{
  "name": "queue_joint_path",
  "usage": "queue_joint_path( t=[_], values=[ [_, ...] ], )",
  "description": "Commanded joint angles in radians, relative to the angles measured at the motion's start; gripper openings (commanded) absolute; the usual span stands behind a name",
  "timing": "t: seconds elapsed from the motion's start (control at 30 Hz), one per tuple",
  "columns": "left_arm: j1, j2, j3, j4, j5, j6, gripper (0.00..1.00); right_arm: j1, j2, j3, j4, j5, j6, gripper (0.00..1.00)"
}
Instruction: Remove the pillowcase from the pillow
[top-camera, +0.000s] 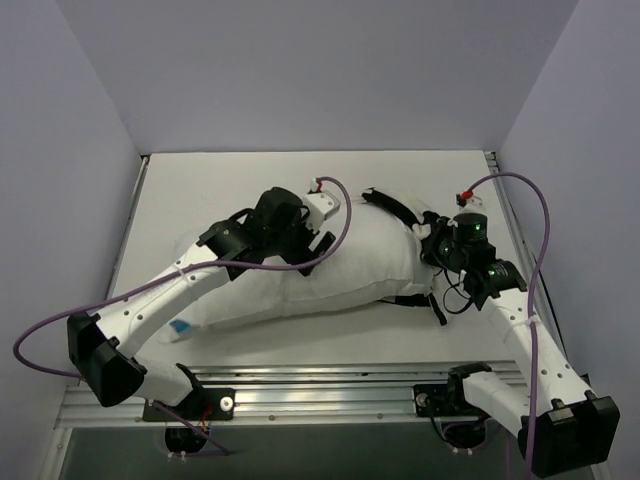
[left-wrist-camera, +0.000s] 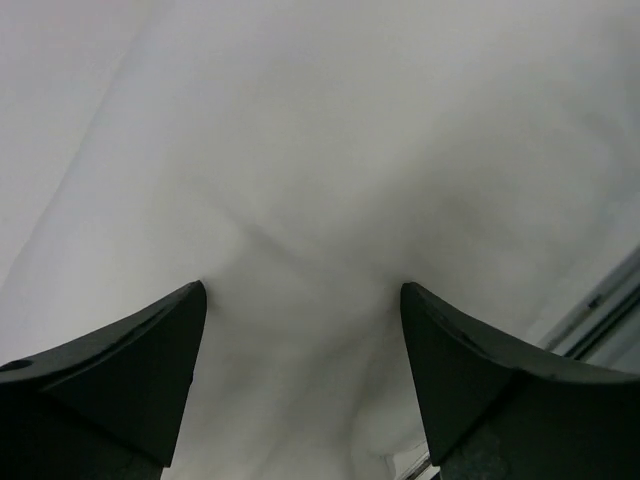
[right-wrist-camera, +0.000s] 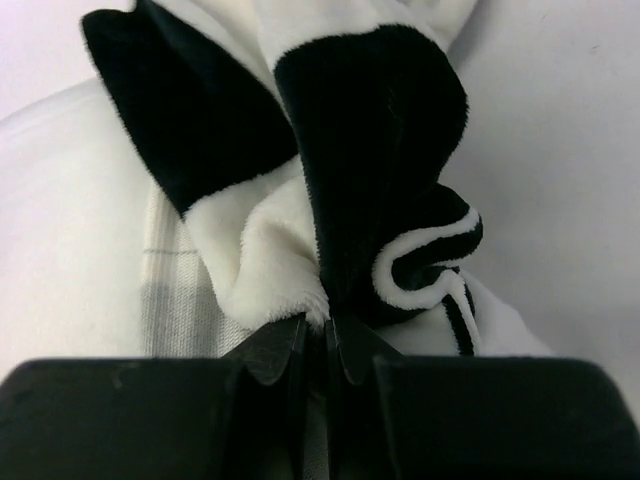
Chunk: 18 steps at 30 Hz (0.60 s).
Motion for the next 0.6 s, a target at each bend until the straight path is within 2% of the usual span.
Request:
queue_joint_path(
  t=[0.0, 0.17, 0.37, 0.43, 0.47, 0.5, 0.53, 0.57],
  values=[
    [-0.069, -0.060, -0.037, 0.185, 0.166, 0.079, 0.88, 0.016, 0.015, -0.010, 0.073, -0.120, 0.008, 0.00],
    [-0.157, -0.008, -0.011, 0.218, 0.223, 0.123, 0.93, 0.020, 0.018, -0.021, 0.091, -0.159, 0.003, 0.00],
    [-0.233, 0.179, 0.038, 0.271, 0.179, 0.108, 0.95, 0.027, 0.040, -0.033, 0.103, -0.185, -0.006, 0.00],
    [-0.234, 0.214, 0.049, 0.274, 0.127, 0.087, 0.91, 0.028, 0.041, -0.033, 0.105, -0.194, -0.011, 0.00],
    [-0.234, 0.230, 0.048, 0.274, 0.096, 0.081, 0.86, 0.028, 0.040, -0.032, 0.103, -0.202, -0.014, 0.00],
    [-0.233, 0.253, 0.046, 0.272, 0.076, 0.073, 0.77, 0.030, 0.038, -0.030, 0.099, -0.214, -0.017, 0.00],
    [-0.231, 0.264, 0.038, 0.272, 0.037, 0.065, 0.52, 0.030, 0.035, -0.026, 0.084, -0.215, -0.024, 0.00],
    [-0.227, 0.277, 0.034, 0.274, -0.011, 0.050, 0.37, 0.031, 0.026, -0.017, 0.076, -0.220, -0.029, 0.00]
  ],
)
